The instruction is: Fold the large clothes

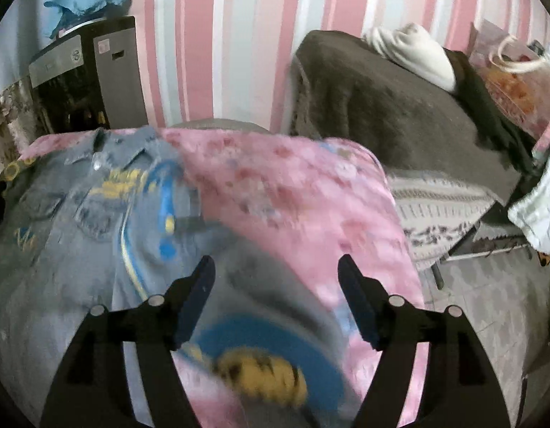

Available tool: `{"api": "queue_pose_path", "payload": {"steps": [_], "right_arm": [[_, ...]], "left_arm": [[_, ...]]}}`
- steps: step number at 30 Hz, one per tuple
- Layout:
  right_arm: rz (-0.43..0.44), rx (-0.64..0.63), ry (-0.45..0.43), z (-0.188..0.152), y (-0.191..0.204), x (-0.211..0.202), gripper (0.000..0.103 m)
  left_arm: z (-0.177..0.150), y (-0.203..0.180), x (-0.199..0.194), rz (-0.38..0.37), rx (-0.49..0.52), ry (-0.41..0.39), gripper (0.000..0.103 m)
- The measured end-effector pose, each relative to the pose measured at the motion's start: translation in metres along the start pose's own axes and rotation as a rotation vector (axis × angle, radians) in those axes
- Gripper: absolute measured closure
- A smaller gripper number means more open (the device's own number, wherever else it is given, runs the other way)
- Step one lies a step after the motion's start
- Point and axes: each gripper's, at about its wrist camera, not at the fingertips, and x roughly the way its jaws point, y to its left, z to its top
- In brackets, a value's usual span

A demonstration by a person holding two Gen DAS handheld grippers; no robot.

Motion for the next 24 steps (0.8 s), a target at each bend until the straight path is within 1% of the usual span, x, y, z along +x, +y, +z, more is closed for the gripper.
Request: {"api": "queue_pose_path", "payload": {"steps": [1, 3, 5, 7, 10, 12, 15, 17, 19, 20, 21, 22, 23, 24], "right_arm": [[0.006, 0.008, -0.001, -0.012, -0.004, -0.007, 0.028], [-0.014, 0.01, 0.006, -0.026, -0.006, -0.011, 0.025], [-0.039, 0.003, -0.008, -0.037, -0.004, -0.014, 0.025], [-0.017, 0.016, -0.017, -0.044, -0.001, -0.015, 0.025], [0.012, 0.027, -0.022, -0.044, 0.009, -0.01, 0.025], [0.019, 0.018, -0.031, -0.043, 0.02, -0.01, 0.024], [0.044, 0.011, -0.047, -0.036, 0.036, -0.008, 0.024], [0.058, 0.007, -0.062, -0.03, 0.049, -0.008, 0.024], [0.076, -0.002, -0.07, -0.023, 0.061, -0.006, 0.024], [0.081, -0.006, -0.074, -0.021, 0.067, -0.006, 0.024], [0.085, -0.015, -0.08, -0.017, 0.075, -0.006, 0.024], [0.088, -0.023, -0.084, -0.015, 0.08, -0.006, 0.024], [0.088, -0.035, -0.09, -0.013, 0.086, -0.007, 0.024], [0.085, -0.043, -0.096, -0.012, 0.09, -0.009, 0.024]], "left_arm": [[-0.006, -0.001, -0.005, 0.014, 0.008, -0.005, 0.003], [-0.016, 0.007, -0.013, 0.047, 0.003, 0.0, 0.003], [-0.027, 0.023, -0.02, 0.076, -0.036, 0.01, 0.003], [-0.043, 0.046, -0.025, 0.094, -0.094, 0.035, 0.003], [-0.073, 0.083, -0.025, 0.1, -0.181, 0.095, 0.003], [-0.089, 0.097, -0.022, 0.104, -0.207, 0.132, 0.003], [-0.102, 0.102, -0.021, 0.088, -0.198, 0.156, 0.003], [-0.101, 0.098, -0.016, 0.075, -0.173, 0.152, 0.003], [-0.096, 0.093, 0.001, 0.067, -0.163, 0.17, 0.003], [-0.094, 0.091, 0.008, 0.057, -0.167, 0.185, 0.006], [-0.092, 0.088, 0.018, 0.033, -0.172, 0.206, 0.018], [-0.091, 0.085, 0.025, 0.028, -0.169, 0.224, 0.029], [-0.091, 0.083, 0.031, 0.047, -0.157, 0.245, 0.052], [-0.091, 0.084, 0.036, 0.058, -0.154, 0.253, 0.067]]}}
